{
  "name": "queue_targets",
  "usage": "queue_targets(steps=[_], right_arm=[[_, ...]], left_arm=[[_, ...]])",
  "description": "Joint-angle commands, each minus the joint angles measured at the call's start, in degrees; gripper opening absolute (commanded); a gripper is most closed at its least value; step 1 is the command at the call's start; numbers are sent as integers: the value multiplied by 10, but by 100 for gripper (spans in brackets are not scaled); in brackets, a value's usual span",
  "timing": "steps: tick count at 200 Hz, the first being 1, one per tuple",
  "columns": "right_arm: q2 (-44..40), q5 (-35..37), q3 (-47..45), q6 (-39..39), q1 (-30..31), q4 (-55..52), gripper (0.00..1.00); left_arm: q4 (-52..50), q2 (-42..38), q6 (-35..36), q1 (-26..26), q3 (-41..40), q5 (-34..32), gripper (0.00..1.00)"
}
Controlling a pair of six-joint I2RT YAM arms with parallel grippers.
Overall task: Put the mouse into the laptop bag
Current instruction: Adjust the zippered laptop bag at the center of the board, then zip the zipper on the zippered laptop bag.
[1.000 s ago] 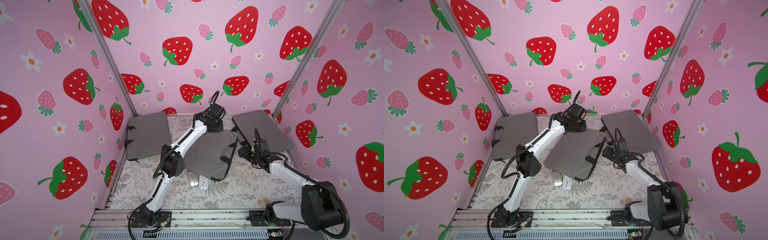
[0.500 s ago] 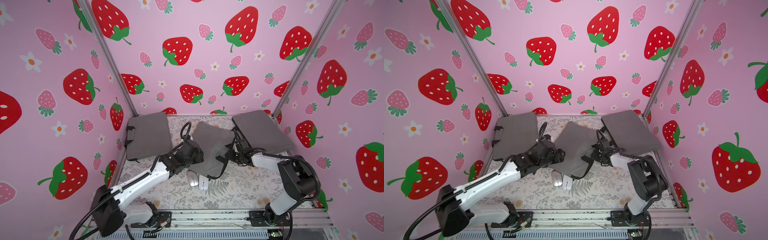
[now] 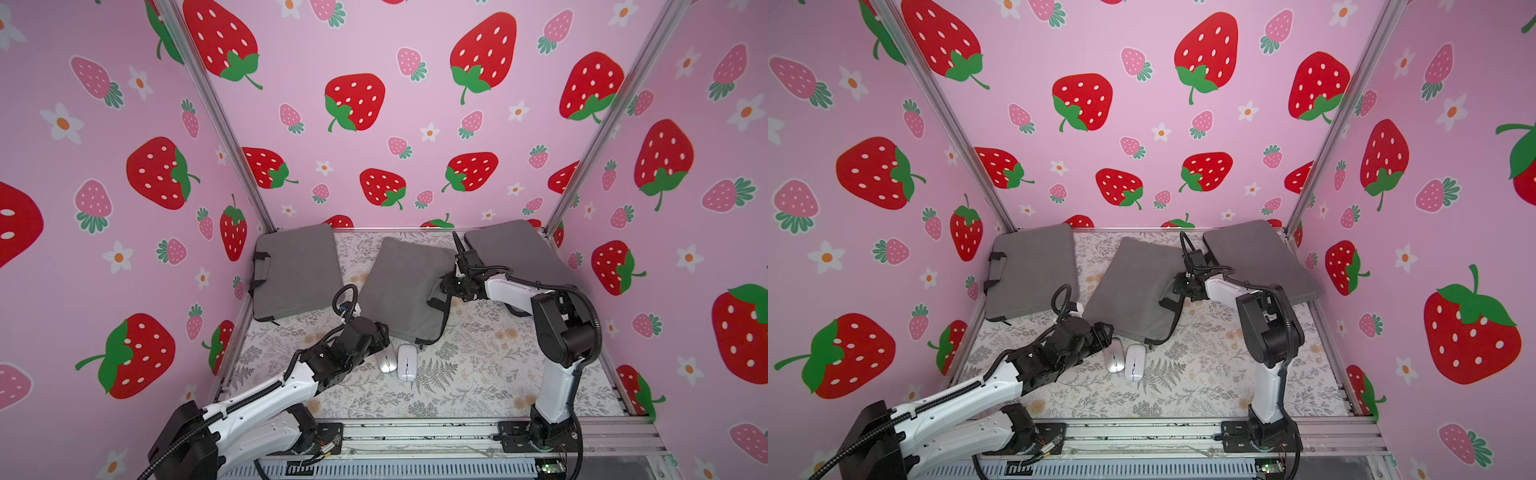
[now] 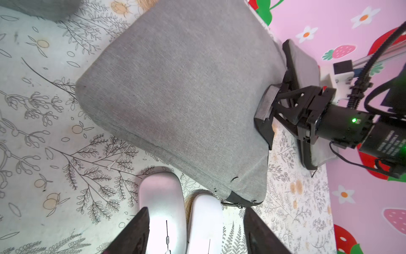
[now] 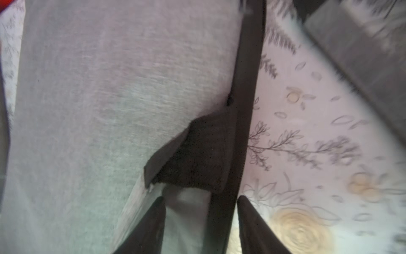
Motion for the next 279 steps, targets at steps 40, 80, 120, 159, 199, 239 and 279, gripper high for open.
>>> queue_targets(steps=[40,80,120,159,199,239,279], right_arm=[[-329,93,-184,-21,87,-84,70],[-417,228,-284,61,277,-98,68],[-332,318,-254,104,400,-132,66],[-250,299,-244,120,423,-92,56],[-170,300,-223,130,426,-72,52],[-93,296,-162,129,427,-84,52],[-49,332,-139,131,391,-98,38]], left_arm=[[-21,-83,-33,3,-45,-64,75],[7,-129,-66,4,-92,-67,76],[-14,-158,-93,4,-112,-75,74],[-26,-197,-105,4,-126,-89,73],[-29,-214,-100,4,-130,-89,73],[-22,-204,-108,3,-127,-77,72],[-17,-195,-105,3,-125,-79,71]])
